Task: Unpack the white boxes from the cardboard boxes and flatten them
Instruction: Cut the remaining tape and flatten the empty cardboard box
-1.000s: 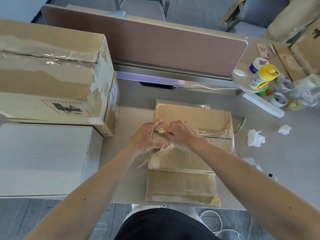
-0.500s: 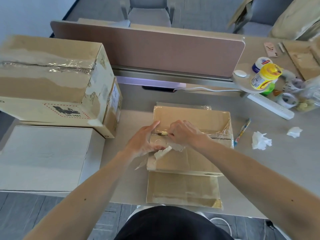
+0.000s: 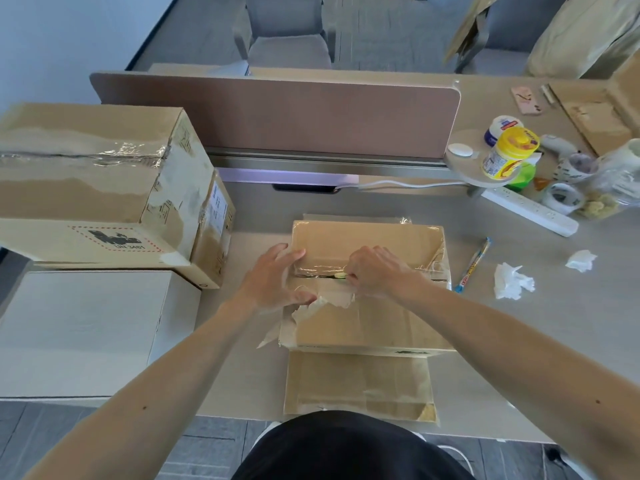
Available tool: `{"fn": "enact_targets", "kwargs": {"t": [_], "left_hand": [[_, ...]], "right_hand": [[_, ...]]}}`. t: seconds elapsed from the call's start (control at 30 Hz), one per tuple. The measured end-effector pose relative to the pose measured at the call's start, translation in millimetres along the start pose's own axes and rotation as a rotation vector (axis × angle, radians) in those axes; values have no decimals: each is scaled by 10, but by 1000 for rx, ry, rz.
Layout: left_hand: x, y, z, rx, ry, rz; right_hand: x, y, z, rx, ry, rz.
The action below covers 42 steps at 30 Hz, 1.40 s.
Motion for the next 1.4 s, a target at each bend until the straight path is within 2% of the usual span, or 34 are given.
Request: {"fn": "enact_targets", "kwargs": {"t": [0.1,0.27,0.37,0.63,1.13,1.3,1.4], "left_hand": [[-46,134,173,9,154,-11],[57,284,414,42,247,-70],[87,333,444,30,214,-139],[89,355,427,1,235,-179],[40,371,466,-40,195,-170],[-40,445,682,-73,278,-206],[-5,544,955,-18,337,-190]], "right_hand": [[-4,-18,8,11,10,3],[-25,-43,1,-3,-26,17],[-26,-59,-2,-14,-55,42],[-37,-92,179,-49,-89,48],[-95,-424,999,87,-90,4],[-46,-488,1144,84,-91,4],[-66,-485,1139,91,-71,10]]}}
Point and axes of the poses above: each hand's wrist, its own y-axis towards the middle knuckle, its own x-axis out of the palm, z = x × y, the point moved 2 cm from there along y, towards the middle knuckle, and after that the axes turned 9 degrees about x, right-handed, at the moved point
